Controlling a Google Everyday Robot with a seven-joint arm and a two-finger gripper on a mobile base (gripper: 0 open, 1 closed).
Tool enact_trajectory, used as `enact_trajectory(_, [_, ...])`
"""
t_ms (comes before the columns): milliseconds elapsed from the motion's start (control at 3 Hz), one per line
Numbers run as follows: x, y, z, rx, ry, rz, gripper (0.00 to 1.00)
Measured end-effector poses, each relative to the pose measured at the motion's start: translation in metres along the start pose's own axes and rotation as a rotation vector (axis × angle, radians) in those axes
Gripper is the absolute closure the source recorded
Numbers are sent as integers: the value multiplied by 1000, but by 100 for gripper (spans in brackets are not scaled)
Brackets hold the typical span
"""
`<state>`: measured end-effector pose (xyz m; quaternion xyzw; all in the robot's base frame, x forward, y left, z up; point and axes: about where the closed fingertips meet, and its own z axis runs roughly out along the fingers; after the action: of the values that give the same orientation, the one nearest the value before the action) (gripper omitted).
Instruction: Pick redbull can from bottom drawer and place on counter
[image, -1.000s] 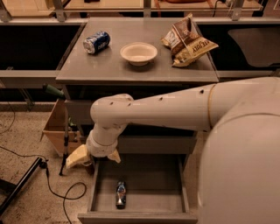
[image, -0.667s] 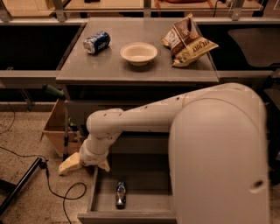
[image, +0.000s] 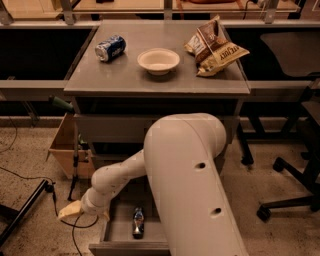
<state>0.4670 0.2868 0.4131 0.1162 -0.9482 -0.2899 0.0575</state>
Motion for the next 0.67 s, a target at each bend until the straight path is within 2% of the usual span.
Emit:
enact_trajectory(333, [-22, -14, 73, -42, -60, 53, 0])
enact_trajectory(667, [-63, -55, 139, -60, -118, 149, 0])
